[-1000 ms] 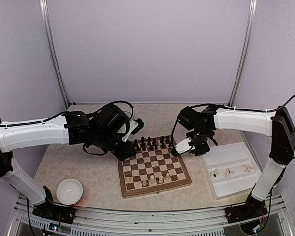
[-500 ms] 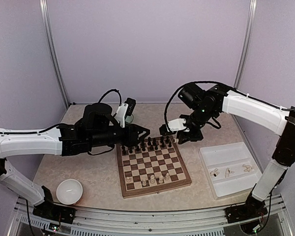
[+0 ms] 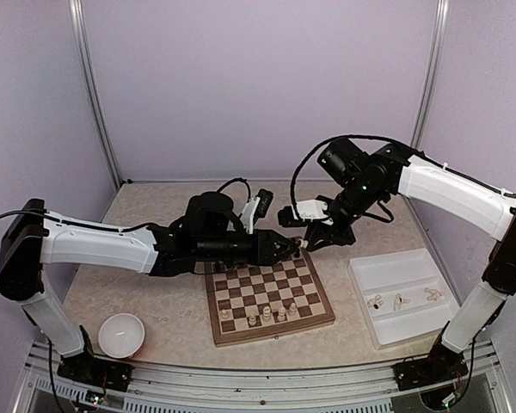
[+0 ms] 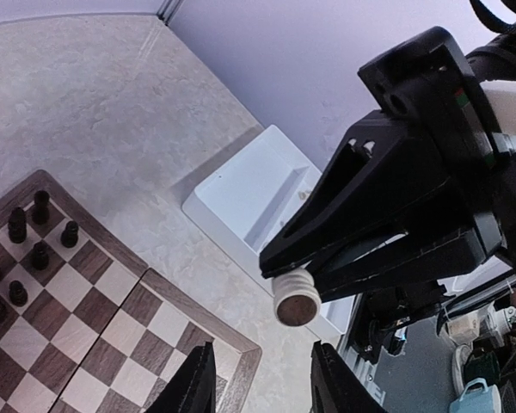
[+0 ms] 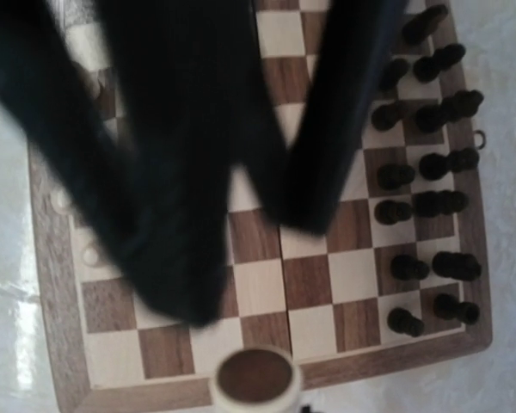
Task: Set up the chess pieces on the board
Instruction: Pass from the right arm to the left
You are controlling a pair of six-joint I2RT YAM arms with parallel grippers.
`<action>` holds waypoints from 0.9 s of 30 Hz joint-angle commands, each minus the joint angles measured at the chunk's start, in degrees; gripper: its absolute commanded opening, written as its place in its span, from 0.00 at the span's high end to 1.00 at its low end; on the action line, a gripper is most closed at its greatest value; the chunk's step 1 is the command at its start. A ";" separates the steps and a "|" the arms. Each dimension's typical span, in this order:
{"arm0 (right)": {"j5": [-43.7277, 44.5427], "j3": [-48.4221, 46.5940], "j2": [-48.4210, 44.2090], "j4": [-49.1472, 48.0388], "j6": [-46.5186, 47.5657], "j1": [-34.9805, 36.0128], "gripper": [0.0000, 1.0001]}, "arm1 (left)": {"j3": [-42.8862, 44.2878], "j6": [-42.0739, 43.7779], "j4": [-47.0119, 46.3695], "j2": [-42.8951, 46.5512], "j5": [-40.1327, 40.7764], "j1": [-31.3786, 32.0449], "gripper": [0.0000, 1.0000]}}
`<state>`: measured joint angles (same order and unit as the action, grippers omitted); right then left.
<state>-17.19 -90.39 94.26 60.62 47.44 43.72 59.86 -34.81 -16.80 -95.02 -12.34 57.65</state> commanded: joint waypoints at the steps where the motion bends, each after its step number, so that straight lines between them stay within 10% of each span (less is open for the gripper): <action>1: -2.07 -0.72 -1.58 -0.77 -1.86 0.70 0.93 | 3.35 -2.00 -5.61 -1.48 -4.09 0.66 0.61; 27: -2.89 0.36 -1.64 -1.91 -2.79 1.14 0.93 | 7.23 -4.29 -0.90 -5.52 -0.58 0.49 0.62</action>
<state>-16.29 -90.37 94.06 61.08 44.60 43.66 65.17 -38.72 -18.68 -99.42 -14.92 58.15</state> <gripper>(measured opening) 0.140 0.382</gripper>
